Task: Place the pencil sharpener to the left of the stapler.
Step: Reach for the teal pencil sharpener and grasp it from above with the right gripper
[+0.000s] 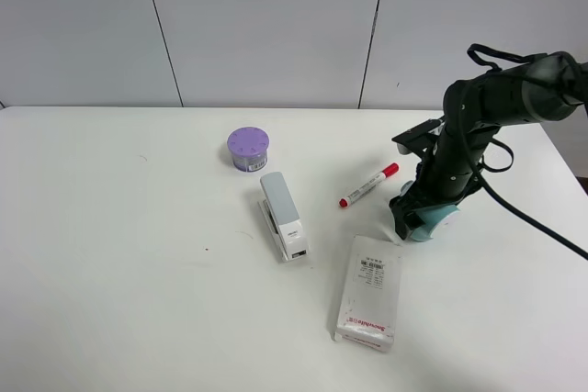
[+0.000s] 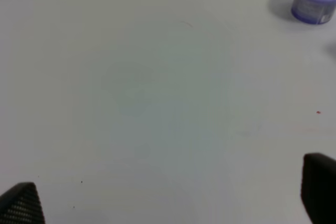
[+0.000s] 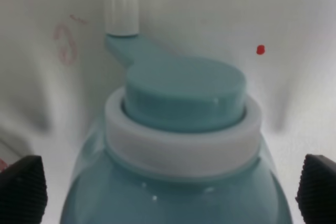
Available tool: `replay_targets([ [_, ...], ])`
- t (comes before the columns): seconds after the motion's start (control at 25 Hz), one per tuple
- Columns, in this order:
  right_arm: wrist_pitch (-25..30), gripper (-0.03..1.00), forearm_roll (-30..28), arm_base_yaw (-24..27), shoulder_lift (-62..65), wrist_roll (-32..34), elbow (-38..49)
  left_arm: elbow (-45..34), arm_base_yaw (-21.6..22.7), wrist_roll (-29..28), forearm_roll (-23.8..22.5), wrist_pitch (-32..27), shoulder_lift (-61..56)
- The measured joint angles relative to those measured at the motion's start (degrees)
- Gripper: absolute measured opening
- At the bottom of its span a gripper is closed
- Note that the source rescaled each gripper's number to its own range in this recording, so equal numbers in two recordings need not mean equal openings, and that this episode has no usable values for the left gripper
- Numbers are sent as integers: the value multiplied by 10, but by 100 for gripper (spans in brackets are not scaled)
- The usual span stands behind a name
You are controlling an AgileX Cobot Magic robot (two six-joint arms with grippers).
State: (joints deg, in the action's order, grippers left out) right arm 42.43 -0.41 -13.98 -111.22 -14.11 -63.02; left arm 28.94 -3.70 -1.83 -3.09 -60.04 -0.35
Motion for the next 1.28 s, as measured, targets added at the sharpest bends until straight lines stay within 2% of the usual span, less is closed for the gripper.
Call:
replay_targets([
  [1.08, -5, 83, 4, 0, -9, -4, 0, 0, 0, 0, 0, 0, 0],
  [1.16, -5, 76, 4, 0, -9, -4, 0, 0, 0, 0, 0, 0, 0],
  [1.24, -5, 59, 4, 0, -9, -4, 0, 0, 0, 0, 0, 0, 0],
  [1.28, -5, 43, 4, 0, -9, -4, 0, 0, 0, 0, 0, 0, 0],
])
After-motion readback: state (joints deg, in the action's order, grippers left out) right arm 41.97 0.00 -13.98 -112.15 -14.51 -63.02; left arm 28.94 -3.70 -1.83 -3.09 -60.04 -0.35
